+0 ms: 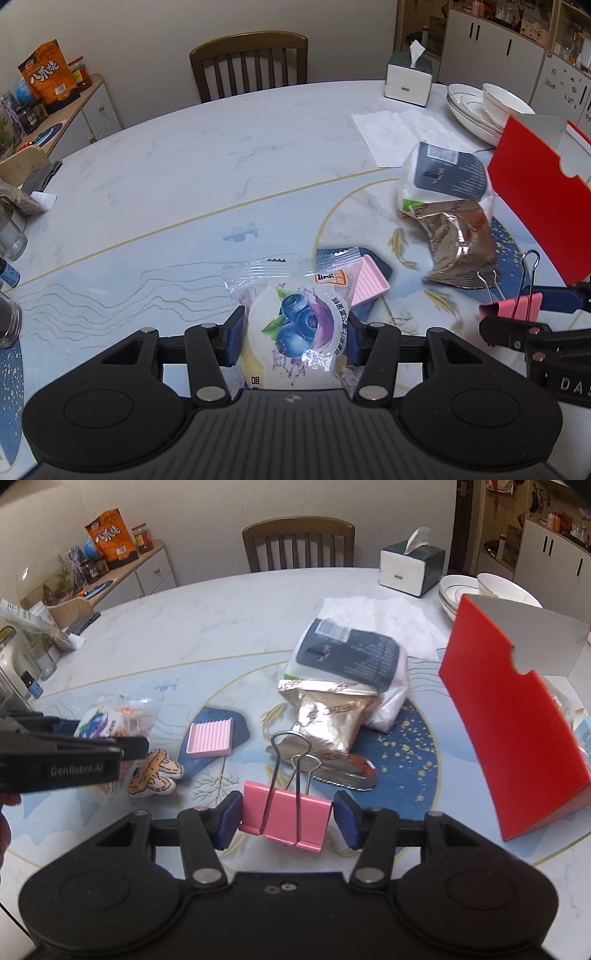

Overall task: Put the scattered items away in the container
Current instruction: 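Carry the blueberry bag and pink binder clip over the red box with both tools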

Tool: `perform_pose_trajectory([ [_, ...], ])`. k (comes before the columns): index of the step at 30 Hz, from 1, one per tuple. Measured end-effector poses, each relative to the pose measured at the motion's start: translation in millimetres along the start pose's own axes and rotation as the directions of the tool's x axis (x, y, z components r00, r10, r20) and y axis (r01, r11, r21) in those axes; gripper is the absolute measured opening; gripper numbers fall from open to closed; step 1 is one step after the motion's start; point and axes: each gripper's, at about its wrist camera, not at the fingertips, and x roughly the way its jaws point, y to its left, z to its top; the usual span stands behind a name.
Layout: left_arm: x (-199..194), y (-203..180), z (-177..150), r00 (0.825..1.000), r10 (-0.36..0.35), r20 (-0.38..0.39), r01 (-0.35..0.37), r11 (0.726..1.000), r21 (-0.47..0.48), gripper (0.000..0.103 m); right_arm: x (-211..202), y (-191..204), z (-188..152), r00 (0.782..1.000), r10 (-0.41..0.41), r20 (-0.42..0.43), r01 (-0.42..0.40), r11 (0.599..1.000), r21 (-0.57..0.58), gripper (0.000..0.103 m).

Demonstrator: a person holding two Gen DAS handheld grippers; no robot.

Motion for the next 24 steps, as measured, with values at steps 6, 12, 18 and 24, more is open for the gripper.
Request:
perform_pose_trajectory([
  [6, -17, -22, 3, 1.000, -0.019, 0.005, 0.019, 1.000, 0.008, 0.050, -21, -20, 7, 0.999, 0.021, 0.030, -0.021, 1.000, 0.004, 0.053],
  [12, -31, -47, 9, 0.999, -0.040, 0.014, 0.040, 0.999, 0.016, 0.050, -39, -45, 14, 0.998, 0.039, 0.051, -0.040, 0.999, 0.019, 0.053],
  [18, -42, -73, 20, 0.997, -0.063, 0.033, 0.062, 0.998, 0.027, 0.050, -55, -69, 22, 0.996, 0.044, 0.079, -0.046, 0.999, 0.014, 0.053],
  [24, -48, -102, 34, 0.994, -0.089, 0.058, 0.087, 0.995, 0.044, 0.050, -69, -100, 32, 0.993, 0.036, 0.112, -0.038, 0.999, 0.019, 0.053],
])
